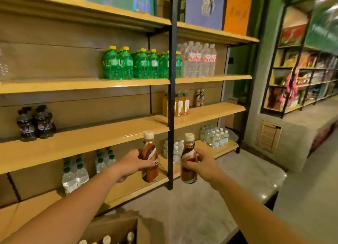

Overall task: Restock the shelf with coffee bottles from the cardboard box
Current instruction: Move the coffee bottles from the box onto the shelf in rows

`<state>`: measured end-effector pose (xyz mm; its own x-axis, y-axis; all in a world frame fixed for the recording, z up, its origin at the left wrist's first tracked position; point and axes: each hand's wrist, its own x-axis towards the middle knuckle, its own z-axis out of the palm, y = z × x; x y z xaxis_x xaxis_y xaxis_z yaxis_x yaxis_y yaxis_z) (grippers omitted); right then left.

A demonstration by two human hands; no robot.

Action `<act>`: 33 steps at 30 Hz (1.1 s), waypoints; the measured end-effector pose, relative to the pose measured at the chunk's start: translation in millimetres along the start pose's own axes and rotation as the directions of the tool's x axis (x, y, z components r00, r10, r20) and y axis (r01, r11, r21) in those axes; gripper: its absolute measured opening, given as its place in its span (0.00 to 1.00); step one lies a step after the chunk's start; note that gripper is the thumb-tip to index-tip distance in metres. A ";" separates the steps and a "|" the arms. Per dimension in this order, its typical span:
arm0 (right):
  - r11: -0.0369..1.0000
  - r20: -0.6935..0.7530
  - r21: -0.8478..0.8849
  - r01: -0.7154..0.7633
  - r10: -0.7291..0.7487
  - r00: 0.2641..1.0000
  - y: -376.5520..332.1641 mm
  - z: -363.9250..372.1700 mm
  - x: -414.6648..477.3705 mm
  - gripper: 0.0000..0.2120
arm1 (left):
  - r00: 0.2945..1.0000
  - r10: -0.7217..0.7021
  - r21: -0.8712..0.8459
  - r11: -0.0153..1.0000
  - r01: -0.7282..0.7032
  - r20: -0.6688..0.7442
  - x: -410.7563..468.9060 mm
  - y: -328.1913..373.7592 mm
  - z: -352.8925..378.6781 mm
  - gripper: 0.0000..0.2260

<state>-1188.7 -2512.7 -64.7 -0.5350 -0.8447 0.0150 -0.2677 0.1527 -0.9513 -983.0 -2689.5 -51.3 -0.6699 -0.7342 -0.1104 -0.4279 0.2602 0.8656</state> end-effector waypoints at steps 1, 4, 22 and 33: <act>1.000 -0.017 -0.013 0.022 -0.022 1.000 -2.3 -22.6 2.0 0.21 | 1.000 0.027 -0.030 0.999 -0.027 0.004 4.3 21.4 12.3 0.18; 0.998 -0.068 -0.029 0.056 -0.058 0.996 -7.7 -86.3 6.5 0.17 | 0.994 0.111 -0.071 0.991 -0.110 0.020 21.6 77.7 48.7 0.16; 0.992 -0.300 -0.111 0.054 -0.085 0.950 50.5 -418.3 212.0 0.15 | 0.911 0.411 -0.072 0.908 -0.413 -0.043 329.7 281.1 243.7 0.18; 0.980 -0.201 -0.106 0.170 -0.188 0.961 91.0 -600.7 401.8 0.14 | 0.916 0.381 -0.067 0.918 -0.391 -0.125 517.5 372.6 347.5 0.17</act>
<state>-1909.4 -2530.1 39.6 -0.6253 -0.7374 0.2556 -0.4377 0.0602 -0.8971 -1699.9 -2754.6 44.3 -0.7007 -0.6521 0.2894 -0.0908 0.4839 0.8704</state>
